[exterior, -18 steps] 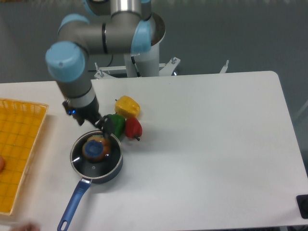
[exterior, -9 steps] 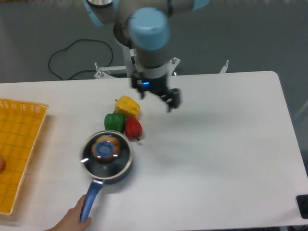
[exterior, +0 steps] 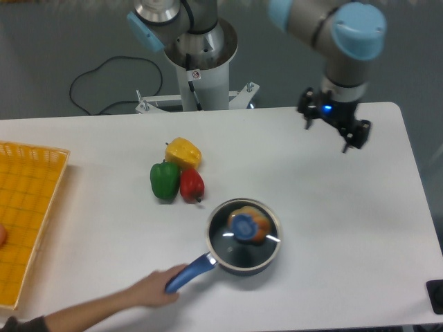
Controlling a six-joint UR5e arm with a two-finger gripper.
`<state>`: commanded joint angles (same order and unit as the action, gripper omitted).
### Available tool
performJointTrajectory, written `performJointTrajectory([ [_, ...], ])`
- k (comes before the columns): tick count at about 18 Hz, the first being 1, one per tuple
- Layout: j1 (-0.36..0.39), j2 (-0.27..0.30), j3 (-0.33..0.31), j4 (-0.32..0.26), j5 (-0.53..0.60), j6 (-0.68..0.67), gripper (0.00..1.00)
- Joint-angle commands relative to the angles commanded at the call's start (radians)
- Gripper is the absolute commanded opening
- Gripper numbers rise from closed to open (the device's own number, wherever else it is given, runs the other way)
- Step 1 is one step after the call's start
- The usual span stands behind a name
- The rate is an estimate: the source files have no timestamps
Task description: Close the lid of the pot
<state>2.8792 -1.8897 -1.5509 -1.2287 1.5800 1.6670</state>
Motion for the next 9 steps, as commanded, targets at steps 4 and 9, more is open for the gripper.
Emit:
performJointTrajectory([
  [4,0.017,-0.006,0.009,0.000,-0.002,0.115,1.00],
  [9,0.009,-0.054,0.006,0.057,-0.002,0.129,1.00],
])
